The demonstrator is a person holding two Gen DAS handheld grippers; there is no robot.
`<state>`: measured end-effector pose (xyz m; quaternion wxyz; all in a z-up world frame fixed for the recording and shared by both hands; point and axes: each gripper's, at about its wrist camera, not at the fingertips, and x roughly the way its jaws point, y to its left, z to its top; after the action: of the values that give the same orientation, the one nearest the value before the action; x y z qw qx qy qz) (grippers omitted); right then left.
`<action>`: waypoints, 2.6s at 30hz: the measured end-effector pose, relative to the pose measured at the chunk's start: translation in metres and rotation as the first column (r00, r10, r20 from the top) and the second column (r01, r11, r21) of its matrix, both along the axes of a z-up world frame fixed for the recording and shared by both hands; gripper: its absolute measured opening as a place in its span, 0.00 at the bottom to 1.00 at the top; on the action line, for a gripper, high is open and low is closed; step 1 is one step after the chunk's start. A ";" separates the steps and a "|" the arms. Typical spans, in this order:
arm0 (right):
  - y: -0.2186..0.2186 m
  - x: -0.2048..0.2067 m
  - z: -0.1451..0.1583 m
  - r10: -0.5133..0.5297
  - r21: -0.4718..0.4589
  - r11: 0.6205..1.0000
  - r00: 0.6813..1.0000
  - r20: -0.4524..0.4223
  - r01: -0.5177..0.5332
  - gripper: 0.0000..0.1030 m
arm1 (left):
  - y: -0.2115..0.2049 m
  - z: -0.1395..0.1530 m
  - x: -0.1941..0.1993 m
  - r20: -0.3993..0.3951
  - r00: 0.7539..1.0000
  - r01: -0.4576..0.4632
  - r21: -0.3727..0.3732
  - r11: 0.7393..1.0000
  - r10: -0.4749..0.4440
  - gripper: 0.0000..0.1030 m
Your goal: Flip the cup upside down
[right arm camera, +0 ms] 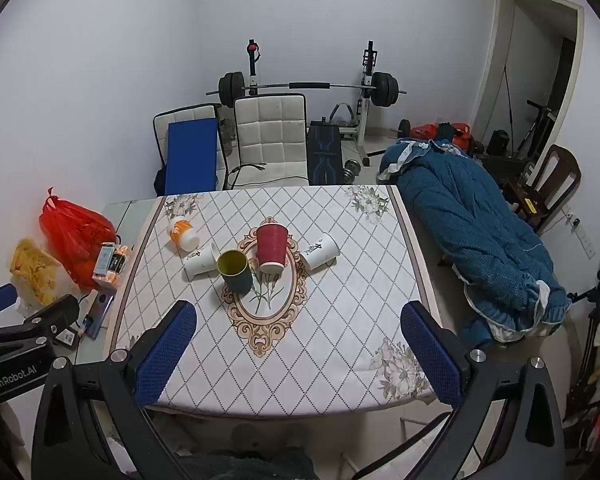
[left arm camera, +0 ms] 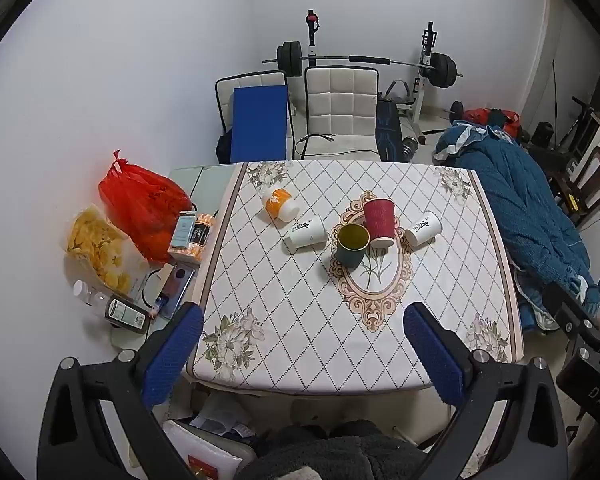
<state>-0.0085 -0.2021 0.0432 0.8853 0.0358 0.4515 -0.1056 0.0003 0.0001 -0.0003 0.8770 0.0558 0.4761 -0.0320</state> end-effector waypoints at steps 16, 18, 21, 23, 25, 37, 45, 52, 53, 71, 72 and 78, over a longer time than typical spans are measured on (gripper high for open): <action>-0.003 0.000 0.000 0.000 0.005 1.000 1.000 0.002 0.000 1.00 | 0.000 0.000 -0.001 0.003 1.000 0.005 -0.007 1.000 -0.005 1.00; -0.002 0.003 0.000 0.000 0.002 1.000 1.000 0.003 0.000 1.00 | 0.000 -0.001 0.000 0.002 1.000 0.005 -0.007 1.000 -0.005 1.00; -0.001 0.005 -0.004 -0.002 0.000 1.000 1.000 0.005 0.002 1.00 | -0.001 -0.004 0.001 0.003 1.000 0.005 -0.009 1.000 -0.005 1.00; -0.002 0.005 -0.003 -0.002 -0.001 1.000 1.000 0.005 0.002 1.00 | -0.006 -0.005 0.002 0.006 1.000 0.005 -0.008 1.000 -0.005 1.00; -0.001 0.004 -0.002 -0.001 0.001 1.000 1.000 0.003 0.001 1.00 | -0.009 -0.004 0.002 0.008 1.000 0.005 -0.009 1.000 -0.005 1.00; -0.003 0.006 0.002 -0.002 -0.001 1.000 1.000 0.003 0.002 1.00 | -0.006 0.001 0.003 0.006 1.000 0.005 -0.019 1.000 -0.004 1.00; -0.003 0.008 0.004 -0.005 0.000 1.000 1.000 0.006 0.005 1.00 | -0.005 0.004 0.004 0.008 1.000 0.007 -0.027 1.000 -0.007 1.00; -0.003 0.008 0.004 -0.004 0.000 1.000 1.000 0.004 0.004 1.00 | -0.005 0.005 0.003 0.012 1.000 0.011 -0.031 0.999 -0.011 1.00; -0.003 0.007 0.004 -0.004 0.000 1.000 1.000 0.005 0.004 1.00 | -0.005 0.006 0.003 0.013 1.000 0.011 -0.032 0.999 -0.011 1.00; -0.003 0.007 0.008 -0.004 0.000 1.000 1.000 0.010 0.004 1.00 | -0.006 0.011 0.001 0.020 1.000 0.007 -0.035 0.999 -0.006 1.00; -0.002 0.008 0.009 -0.003 0.000 1.000 1.000 0.010 0.003 1.00 | -0.007 0.011 0.001 0.020 1.000 0.006 -0.036 0.999 -0.005 1.00; 0.002 0.009 0.014 -0.001 -0.001 1.000 1.000 0.013 0.001 1.00 | -0.007 0.011 0.000 0.023 1.000 0.008 -0.033 0.999 -0.007 1.00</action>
<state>0.0008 -0.1999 0.0576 0.8881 0.0363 0.4459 -0.1060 0.0005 -0.0071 0.0106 0.8830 0.0434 0.4654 -0.0427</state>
